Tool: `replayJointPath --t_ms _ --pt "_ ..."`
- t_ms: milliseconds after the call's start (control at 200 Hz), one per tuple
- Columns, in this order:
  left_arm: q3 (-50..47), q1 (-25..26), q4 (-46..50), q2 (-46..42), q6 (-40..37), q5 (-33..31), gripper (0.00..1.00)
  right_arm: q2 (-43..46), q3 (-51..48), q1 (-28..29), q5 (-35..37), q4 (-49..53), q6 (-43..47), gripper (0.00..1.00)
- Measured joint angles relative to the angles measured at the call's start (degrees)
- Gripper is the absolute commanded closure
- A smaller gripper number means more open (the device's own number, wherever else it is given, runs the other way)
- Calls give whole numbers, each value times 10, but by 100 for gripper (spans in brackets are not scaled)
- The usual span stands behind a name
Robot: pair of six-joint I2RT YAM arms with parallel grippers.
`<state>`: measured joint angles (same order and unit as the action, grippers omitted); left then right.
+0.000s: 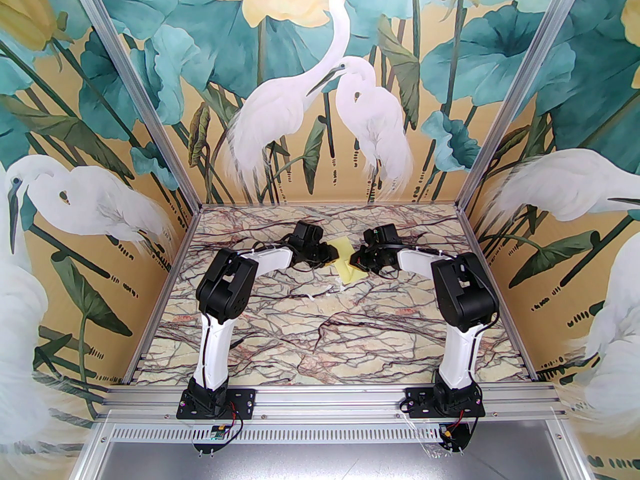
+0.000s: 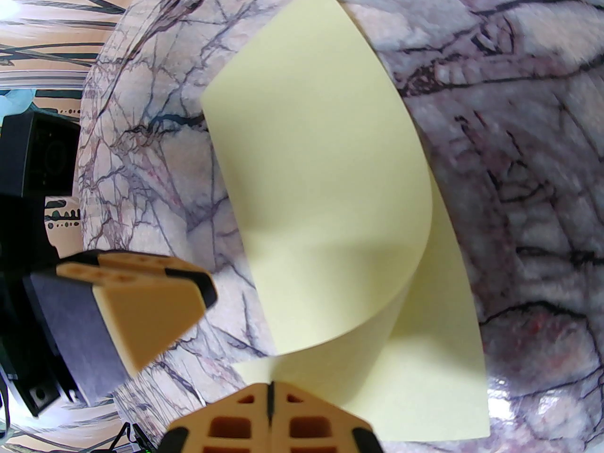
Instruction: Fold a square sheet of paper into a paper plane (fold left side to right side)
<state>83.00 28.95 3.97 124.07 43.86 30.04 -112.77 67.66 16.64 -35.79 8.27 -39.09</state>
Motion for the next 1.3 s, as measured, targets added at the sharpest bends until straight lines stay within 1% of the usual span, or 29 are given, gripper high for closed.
replayJointPath --t_ms 165,290,615,770,955,1100,1295 --pt "-2 12 -33 0 11 12 71 -5 0 -1 2 1 0 100" --pt "-2 17 -45 0 17 19 71 -5 0 -2 2 1 0 100" --pt "-5 19 -45 0 17 18 70 -5 0 -2 2 0 0 100" --pt "-31 23 -54 0 26 14 71 -5 0 -2 2 0 0 100" --pt "-92 26 -123 -2 61 9 70 -5 0 -2 2 0 0 100" --pt "-105 26 -171 -4 84 7 71 -5 0 -2 2 0 0 100" --pt "-122 26 -212 -10 102 4 70 -5 0 -2 2 0 0 100"
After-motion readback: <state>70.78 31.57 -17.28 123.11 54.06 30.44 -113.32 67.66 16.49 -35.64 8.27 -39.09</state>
